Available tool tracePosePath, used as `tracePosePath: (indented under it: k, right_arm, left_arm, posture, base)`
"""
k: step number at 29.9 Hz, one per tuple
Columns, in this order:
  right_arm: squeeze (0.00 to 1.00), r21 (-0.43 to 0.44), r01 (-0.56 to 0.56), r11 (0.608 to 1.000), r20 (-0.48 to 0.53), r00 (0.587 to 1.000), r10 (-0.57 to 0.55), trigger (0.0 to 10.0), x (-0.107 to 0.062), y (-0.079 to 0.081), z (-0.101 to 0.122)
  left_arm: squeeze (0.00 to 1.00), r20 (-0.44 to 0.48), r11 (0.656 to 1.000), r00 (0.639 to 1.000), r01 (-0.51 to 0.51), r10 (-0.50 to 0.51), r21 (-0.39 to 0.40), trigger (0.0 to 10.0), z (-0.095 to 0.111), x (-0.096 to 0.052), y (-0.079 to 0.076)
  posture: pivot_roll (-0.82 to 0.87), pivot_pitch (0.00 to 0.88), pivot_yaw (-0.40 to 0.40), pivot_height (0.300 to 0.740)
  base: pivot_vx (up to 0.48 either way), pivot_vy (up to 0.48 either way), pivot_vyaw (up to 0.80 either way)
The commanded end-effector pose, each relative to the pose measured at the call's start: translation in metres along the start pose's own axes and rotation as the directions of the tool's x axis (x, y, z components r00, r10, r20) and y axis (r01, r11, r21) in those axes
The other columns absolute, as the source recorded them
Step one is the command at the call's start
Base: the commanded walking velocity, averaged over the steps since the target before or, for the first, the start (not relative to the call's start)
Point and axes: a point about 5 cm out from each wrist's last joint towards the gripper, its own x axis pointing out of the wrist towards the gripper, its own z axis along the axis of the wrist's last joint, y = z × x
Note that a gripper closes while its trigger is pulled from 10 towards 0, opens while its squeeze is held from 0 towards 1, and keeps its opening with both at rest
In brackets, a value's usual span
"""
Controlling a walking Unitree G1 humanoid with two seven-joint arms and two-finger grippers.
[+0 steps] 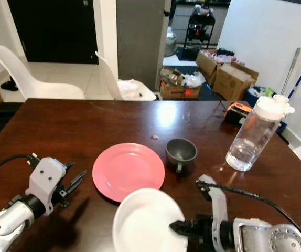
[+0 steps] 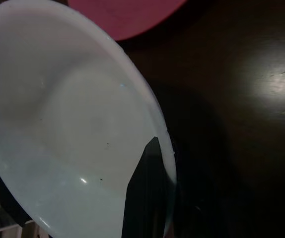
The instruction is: Setting the table
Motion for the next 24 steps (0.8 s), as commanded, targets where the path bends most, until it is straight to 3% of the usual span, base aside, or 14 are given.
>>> tracePosePath:
  k: [1,2,3,4,5,6,12,13,15,16,20,24]
  right_arm:
    - [0.12,0.003,0.026,1.0,-0.014,1.0,-0.026,10.0,0.0,-0.006,-0.002]
    - [0.29,0.001,0.032,0.999,-0.014,0.999,-0.032,10.0,0.001,-0.007,-0.001]
    - [0.58,0.003,0.032,0.999,-0.013,0.999,-0.032,10.0,0.001,-0.008,0.0]
    - [0.94,0.01,0.029,1.0,-0.006,1.0,-0.029,10.0,0.001,-0.009,0.001]
    - [0.94,0.01,0.029,1.0,-0.006,1.0,-0.029,10.0,0.001,-0.009,0.001]
    - [1.0,0.02,0.024,1.0,0.0,1.0,-0.024,10.0,0.001,-0.01,0.002]
    - [1.0,0.009,0.005,1.0,0.037,0.999,-0.006,10.0,-0.001,-0.01,0.008]
    - [1.0,-0.019,0.005,1.0,0.117,0.993,-0.003,10.0,-0.006,-0.01,0.024]
    - [1.0,-0.04,0.007,0.999,0.158,0.987,-0.001,10.0,-0.01,-0.009,0.031]
    - [0.0,-0.051,0.006,0.999,0.199,0.98,0.005,10.0,-0.014,-0.008,0.039]
    - [0.0,-0.192,0.055,0.98,0.359,0.933,0.018,10.0,-0.035,0.008,0.074]
    - [0.0,-0.272,0.111,0.956,0.441,0.897,0.021,10.0,-0.042,0.022,0.09]
  left_arm:
    - [0.0,-0.007,1.0,1.0,0.014,-0.014,0.005,10.0,-0.002,-0.003,-0.004]
    - [0.0,-0.008,1.0,1.0,0.013,-0.013,0.006,10.0,-0.002,-0.003,-0.003]
    - [0.0,-0.008,1.0,1.0,0.012,-0.012,0.006,10.0,-0.002,-0.004,-0.003]
    - [0.0,-0.009,1.0,1.0,0.011,-0.011,0.007,10.0,-0.002,-0.004,-0.003]
    - [0.0,-0.009,1.0,1.0,0.011,-0.011,0.007,10.0,-0.002,-0.004,-0.003]
    - [0.0,-0.009,1.0,1.0,0.009,-0.009,0.008,10.0,-0.002,-0.004,-0.003]
    - [0.0,-0.01,1.0,1.0,0.01,-0.01,0.008,10.0,-0.002,-0.004,-0.002]
    - [0.0,-0.008,1.0,1.0,0.011,-0.011,0.007,10.0,-0.002,-0.003,-0.003]
    - [0.0,-0.007,1.0,1.0,0.011,-0.011,0.007,10.0,-0.002,-0.003,-0.003]
    - [0.0,-0.006,1.0,1.0,0.011,-0.011,0.006,10.0,-0.001,-0.003,-0.003]
    - [0.0,-0.006,1.0,1.0,0.008,-0.008,0.002,10.0,-0.001,-0.004,-0.003]
    - [0.0,-0.006,1.0,1.0,0.009,-0.009,-0.001,10.0,-0.001,-0.003,-0.003]
  posture:
    - [-0.01,0.153,0.069,0.74]
    - [-0.01,0.153,0.069,0.74]
    - [-0.01,0.153,0.069,0.74]
    - [-0.01,0.154,0.07,0.74]
    - [-0.01,0.154,0.07,0.74]
    - [0.0,0.155,0.072,0.74]
    - [-0.01,0.155,0.074,0.74]
    - [-0.01,0.155,0.075,0.74]
    - [-0.01,0.155,0.075,0.74]
    - [-0.01,0.156,0.075,0.74]
    - [-0.01,0.157,0.08,0.74]
    - [-0.01,0.157,0.086,0.74]
  base:
    - [0.0,0.0,0.0]
    - [0.0,0.0,0.0]
    - [0.0,0.0,0.0]
    - [0.0,0.0,0.0]
    - [0.0,0.0,0.0]
    - [0.0,0.0,0.0]
    - [0.0,0.0,0.0]
    - [0.0,0.0,0.0]
    - [0.0,0.0,0.0]
    - [0.0,0.0,0.0]
    - [0.0,0.0,0.0]
    - [0.0,0.0,0.0]
